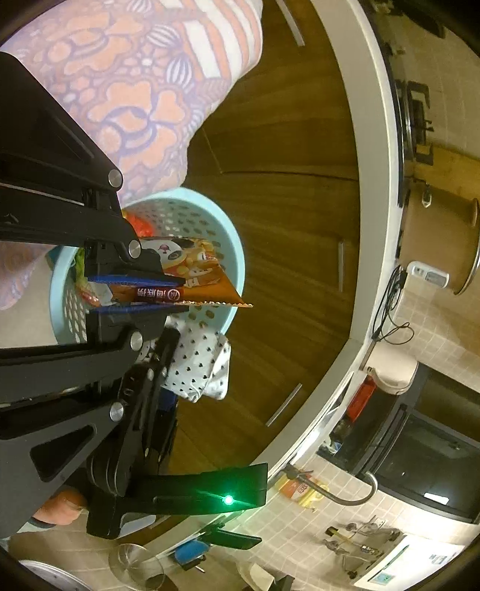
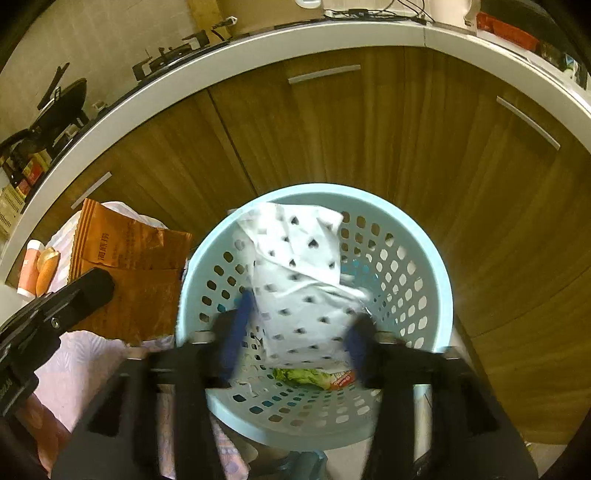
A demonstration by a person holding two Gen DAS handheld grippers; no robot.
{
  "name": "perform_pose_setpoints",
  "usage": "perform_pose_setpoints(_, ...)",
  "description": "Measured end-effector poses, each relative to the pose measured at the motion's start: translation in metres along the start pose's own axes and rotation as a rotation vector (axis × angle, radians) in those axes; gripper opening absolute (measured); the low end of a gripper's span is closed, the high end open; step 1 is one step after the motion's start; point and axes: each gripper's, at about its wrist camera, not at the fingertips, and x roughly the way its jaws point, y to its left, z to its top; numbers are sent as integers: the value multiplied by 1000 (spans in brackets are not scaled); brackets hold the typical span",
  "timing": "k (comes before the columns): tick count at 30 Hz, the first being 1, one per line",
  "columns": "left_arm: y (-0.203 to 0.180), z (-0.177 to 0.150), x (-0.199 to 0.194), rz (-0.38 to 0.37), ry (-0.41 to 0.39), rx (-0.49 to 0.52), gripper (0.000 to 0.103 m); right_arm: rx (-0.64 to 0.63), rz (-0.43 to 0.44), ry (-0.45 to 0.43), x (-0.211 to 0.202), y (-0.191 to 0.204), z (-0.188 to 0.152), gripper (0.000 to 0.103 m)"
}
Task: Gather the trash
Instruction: 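Carry both bags to the teal basket and release both, then move both open tools back over the table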
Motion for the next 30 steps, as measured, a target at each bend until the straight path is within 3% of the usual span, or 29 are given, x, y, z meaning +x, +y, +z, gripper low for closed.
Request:
perform_pose_setpoints(1, -1, 0, 2, -3, 5, 2, 12, 1, -3, -3, 0, -1, -1, 59)
perform_pose_setpoints(5, 2, -2, 5, 4, 19, 0, 38, 2, -5, 2, -1, -1, -1, 60)
perform_pose_setpoints(8, 7, -5, 4, -8, 27, -14, 46, 11, -7, 2, -2, -3, -1, 63)
perform_pose_setpoints(18, 24, -12, -29, 32, -22, -46, 46, -21, 5, -44, -20, 16, 2, 63)
perform_pose_setpoints(26, 60, -15, -108, 136, -143, -104, 48, -158, 24, -198, -58, 96, 8, 63)
perform_pose_setpoints(30, 86, -19, -156, 234, -217, -141, 60, -225, 98, -248, -73, 151, 8, 62)
